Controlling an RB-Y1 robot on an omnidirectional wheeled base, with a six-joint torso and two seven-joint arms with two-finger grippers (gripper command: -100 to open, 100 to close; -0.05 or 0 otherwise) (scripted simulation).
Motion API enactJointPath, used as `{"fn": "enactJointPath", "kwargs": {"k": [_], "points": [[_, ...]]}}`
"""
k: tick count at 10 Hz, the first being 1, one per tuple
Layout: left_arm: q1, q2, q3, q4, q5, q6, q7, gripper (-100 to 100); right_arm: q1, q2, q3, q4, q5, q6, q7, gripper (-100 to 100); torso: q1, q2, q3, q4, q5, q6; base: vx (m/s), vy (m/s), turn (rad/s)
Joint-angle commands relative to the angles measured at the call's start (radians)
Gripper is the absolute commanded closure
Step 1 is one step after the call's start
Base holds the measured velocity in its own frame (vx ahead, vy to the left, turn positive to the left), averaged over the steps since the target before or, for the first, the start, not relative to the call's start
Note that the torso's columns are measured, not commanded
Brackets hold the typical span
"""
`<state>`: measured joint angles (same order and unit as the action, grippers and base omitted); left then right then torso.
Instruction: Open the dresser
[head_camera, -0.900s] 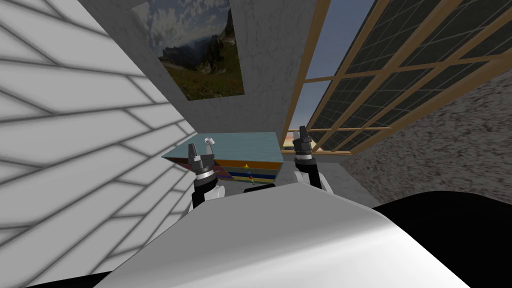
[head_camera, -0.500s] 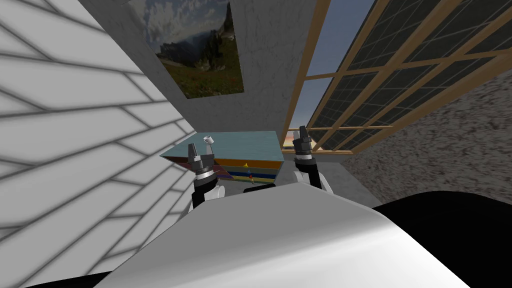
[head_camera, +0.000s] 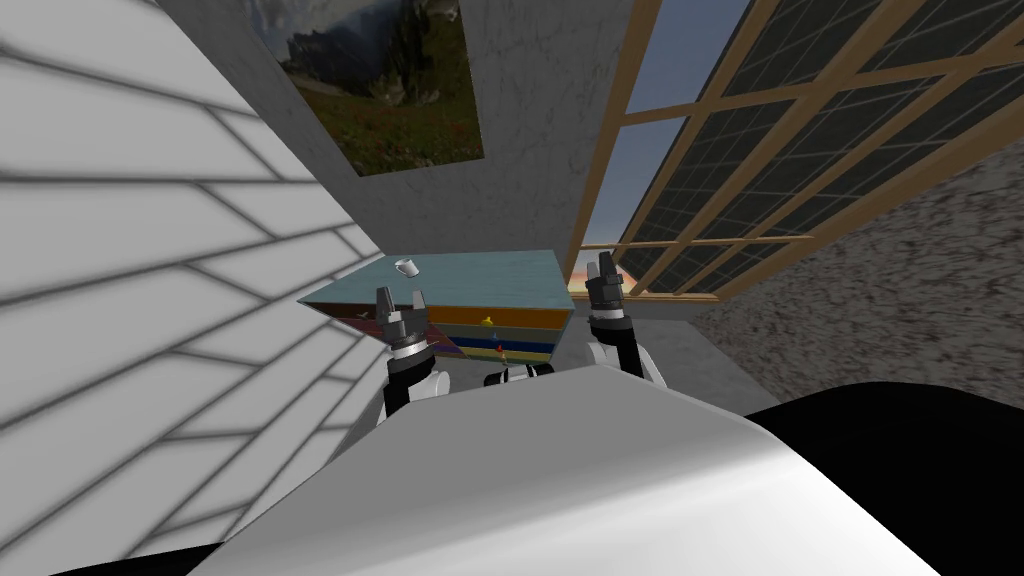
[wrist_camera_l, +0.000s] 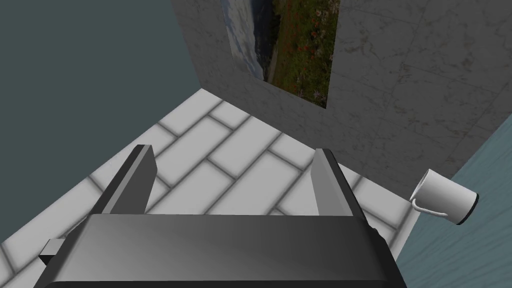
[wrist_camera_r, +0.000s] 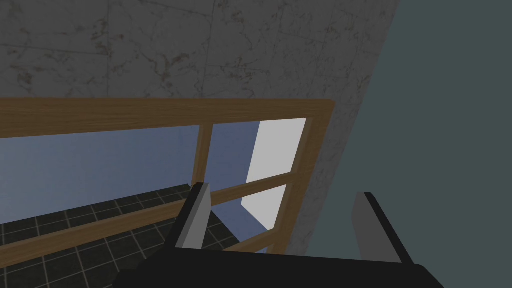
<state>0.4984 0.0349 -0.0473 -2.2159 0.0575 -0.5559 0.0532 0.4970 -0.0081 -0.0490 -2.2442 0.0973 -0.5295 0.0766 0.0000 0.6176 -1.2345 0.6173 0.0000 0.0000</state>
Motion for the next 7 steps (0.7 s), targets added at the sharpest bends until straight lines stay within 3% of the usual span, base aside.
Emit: {"fn": "enactJointPath", "kwargs": {"k": [1,3,7], "points": [[-0.004,0.036,-0.002,0.024,-0.002,-0.005,-0.002,-100,0.0,0.0,0.0,0.0,0.0,0.0,0.0,0,0.0,0.074,-0.148,0.074,0.0,0.0,0.003,-0.011,-0.011],[-0.012,0.073,-0.005,0.075,-0.007,-0.016,-0.006,-100,0.0,0.0,0.0,0.0,0.0,0.0,0.0,0,-0.001,0.117,-0.236,0.117,0.0,0.0,-0.007,-0.028,-0.015],[-0.026,0.096,-0.01,0.158,-0.015,-0.033,-0.012,-100,0.0,0.0,0.0,0.001,0.0,0.0,0.0,0,0.0,0.12,-0.241,0.121,0.0,0.0,-0.007,-0.036,-0.016]]}}
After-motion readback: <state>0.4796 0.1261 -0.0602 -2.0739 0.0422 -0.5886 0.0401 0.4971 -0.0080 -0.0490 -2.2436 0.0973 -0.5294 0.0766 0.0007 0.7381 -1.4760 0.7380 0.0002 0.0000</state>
